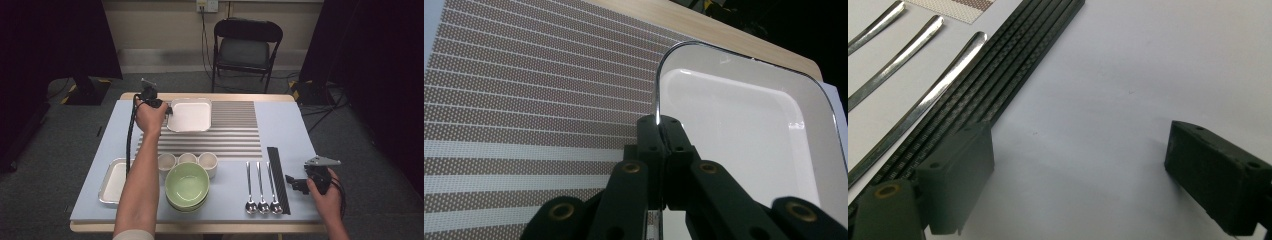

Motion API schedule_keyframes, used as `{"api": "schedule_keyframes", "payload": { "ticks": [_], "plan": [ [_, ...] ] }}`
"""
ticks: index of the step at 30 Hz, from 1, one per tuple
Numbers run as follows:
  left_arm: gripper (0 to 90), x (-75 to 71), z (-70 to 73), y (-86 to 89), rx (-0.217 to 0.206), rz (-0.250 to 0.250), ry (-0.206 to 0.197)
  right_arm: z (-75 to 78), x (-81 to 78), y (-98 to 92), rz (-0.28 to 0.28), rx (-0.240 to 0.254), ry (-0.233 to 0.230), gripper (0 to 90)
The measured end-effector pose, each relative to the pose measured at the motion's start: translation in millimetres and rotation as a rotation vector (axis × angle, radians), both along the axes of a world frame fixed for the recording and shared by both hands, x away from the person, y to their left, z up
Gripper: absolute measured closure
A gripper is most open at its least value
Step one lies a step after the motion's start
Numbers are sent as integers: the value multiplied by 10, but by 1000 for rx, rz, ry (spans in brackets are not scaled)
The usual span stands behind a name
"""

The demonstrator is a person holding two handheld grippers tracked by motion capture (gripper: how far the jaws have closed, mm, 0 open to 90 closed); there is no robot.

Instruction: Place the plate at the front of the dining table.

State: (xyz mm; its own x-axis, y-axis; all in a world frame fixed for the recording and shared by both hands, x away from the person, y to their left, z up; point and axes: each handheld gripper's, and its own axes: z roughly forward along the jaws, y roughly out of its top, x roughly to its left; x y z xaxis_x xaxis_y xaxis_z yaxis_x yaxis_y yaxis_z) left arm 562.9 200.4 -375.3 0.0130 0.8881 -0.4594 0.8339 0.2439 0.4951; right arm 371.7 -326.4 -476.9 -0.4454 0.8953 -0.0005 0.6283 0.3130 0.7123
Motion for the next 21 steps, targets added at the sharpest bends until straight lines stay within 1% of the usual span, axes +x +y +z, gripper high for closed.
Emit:
{"api": "schedule_keyframes", "payload": {
  "ticks": [2,3,4,6,7,8,10,11,13,16,17,19,21],
  "plan": [
    [891,1,-13,-9,-5,10,-2,0,0,0,0,0,0,111],
    [891,3,-22,-8,-11,4,3,0,0,0,1,-1,0,112],
    [891,3,-30,-5,-1,5,4,0,0,0,1,-1,0,112],
    [891,3,-43,-5,-3,6,2,0,0,0,0,-1,0,111],
    [891,6,-49,-13,-14,13,2,0,0,0,0,0,0,112],
    [891,6,-51,-9,-11,9,4,0,0,0,1,0,0,112],
    [891,9,-63,-11,-7,21,4,0,1,-1,1,-1,-1,112],
    [891,14,-75,-4,-26,16,7,0,1,-1,1,0,-1,111],
    [891,17,-93,2,-32,23,6,0,0,0,0,0,0,111],
    [891,20,-109,7,-14,24,11,0,0,-1,2,0,0,111],
    [891,20,-113,8,-16,34,8,0,1,-1,1,0,0,111],
    [891,20,-117,24,-15,24,6,0,1,-1,2,-1,0,111],
    [891,19,-124,19,-9,33,8,0,1,-1,1,0,0,111]
  ]
}}
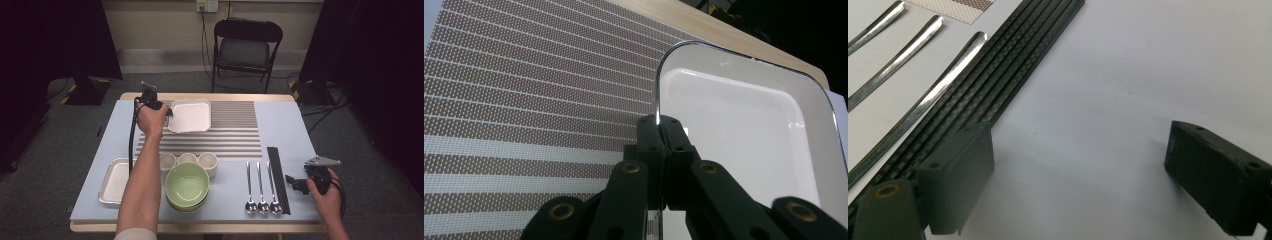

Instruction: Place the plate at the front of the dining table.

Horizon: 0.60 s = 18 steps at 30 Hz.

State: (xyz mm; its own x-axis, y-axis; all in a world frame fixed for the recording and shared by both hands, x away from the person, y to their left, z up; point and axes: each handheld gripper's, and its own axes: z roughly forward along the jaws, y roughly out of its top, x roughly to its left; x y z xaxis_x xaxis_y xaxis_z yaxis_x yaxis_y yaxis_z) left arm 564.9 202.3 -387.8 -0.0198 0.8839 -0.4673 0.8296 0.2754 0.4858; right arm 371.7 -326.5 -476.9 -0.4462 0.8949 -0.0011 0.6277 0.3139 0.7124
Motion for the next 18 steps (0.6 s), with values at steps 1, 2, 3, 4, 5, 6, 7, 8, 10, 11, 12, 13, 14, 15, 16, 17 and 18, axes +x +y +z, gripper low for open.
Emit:
{"api": "schedule_keyframes", "payload": {
  "ticks": [1,2,3,4,5,6,7,8,10,11,12,13,14,15,16,17,18],
  "plan": [
    [891,-2,-2,2,8,2,0,0,0,0,1,0,1,111],
    [891,1,-7,-2,3,0,-1,0,0,0,1,0,1,111],
    [890,3,-12,-5,4,1,0,0,0,-1,1,-1,0,111],
    [890,5,-15,-7,5,1,1,0,0,0,0,0,0,111],
    [891,7,-19,-13,4,4,1,0,0,0,0,0,0,112],
    [890,8,-18,-20,7,0,2,0,-1,1,0,0,0,111],
    [890,9,-19,-22,7,-5,1,0,-1,1,-1,0,0,111],
    [890,10,-21,-24,6,-2,0,0,-1,0,0,0,0,111],
    [890,16,-25,-34,12,2,-6,0,0,0,0,0,0,111],
    [889,18,-27,-38,16,4,-7,0,0,0,0,0,0,111],
    [889,19,-30,-42,20,5,-8,0,0,0,0,0,0,111],
    [890,17,-31,-41,23,1,-2,0,-1,0,0,0,0,111],
    [890,18,-34,-47,23,7,-1,0,-1,1,-1,1,0,111],
    [889,20,-41,-44,24,-2,-1,0,0,0,0,0,0,112],
    [889,22,-44,-48,25,1,-1,0,0,0,0,0,0,112],
    [890,24,-45,-48,28,1,-2,0,0,0,0,0,0,112],
    [890,26,-46,-50,28,4,-5,0,0,0,1,0,0,111]
  ]
}}
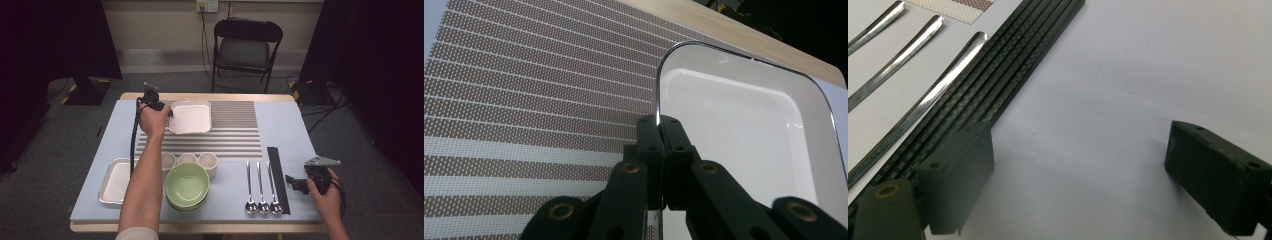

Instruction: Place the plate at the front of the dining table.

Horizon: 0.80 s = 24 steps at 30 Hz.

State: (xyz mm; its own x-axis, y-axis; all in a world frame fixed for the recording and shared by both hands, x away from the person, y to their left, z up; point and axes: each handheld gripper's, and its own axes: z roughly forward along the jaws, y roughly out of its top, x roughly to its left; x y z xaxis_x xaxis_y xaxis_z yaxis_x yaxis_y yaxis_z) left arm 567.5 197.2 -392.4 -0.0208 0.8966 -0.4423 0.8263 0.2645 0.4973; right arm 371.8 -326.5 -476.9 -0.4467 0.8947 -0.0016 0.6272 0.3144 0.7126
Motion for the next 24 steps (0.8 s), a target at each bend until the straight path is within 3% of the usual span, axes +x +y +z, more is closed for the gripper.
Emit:
{"api": "schedule_keyframes", "payload": {
  "ticks": [24],
  "plan": [
    [889,25,-85,-23,25,-9,0,0,-1,0,0,0,0,111]
  ]
}}
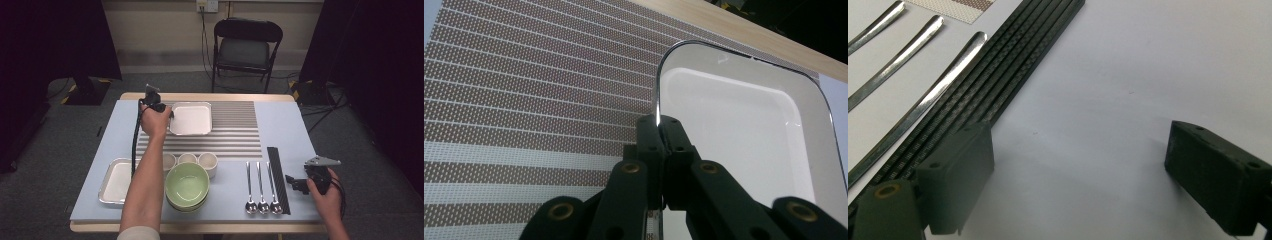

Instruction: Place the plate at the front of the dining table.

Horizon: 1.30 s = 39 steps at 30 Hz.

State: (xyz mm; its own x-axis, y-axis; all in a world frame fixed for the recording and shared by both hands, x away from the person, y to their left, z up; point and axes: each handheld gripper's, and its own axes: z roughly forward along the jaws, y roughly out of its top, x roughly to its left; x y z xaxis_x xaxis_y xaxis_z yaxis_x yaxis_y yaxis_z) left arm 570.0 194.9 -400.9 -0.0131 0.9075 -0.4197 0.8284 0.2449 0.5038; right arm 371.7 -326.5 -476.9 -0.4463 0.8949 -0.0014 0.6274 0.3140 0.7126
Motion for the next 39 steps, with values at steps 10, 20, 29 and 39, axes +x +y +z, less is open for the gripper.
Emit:
{"api": "schedule_keyframes", "payload": {
  "ticks": [10,20,29,39],
  "plan": [
    [888,12,-61,-30,-1,-1,11,0,0,0,1,0,-1,111],
    [886,21,-117,-30,2,-1,18,0,0,0,2,-1,-1,111],
    [885,12,-166,-3,-2,1,32,0,-1,0,2,-1,-1,111],
    [885,28,-185,-27,2,2,38,0,-1,1,1,-1,0,111]
  ]
}}
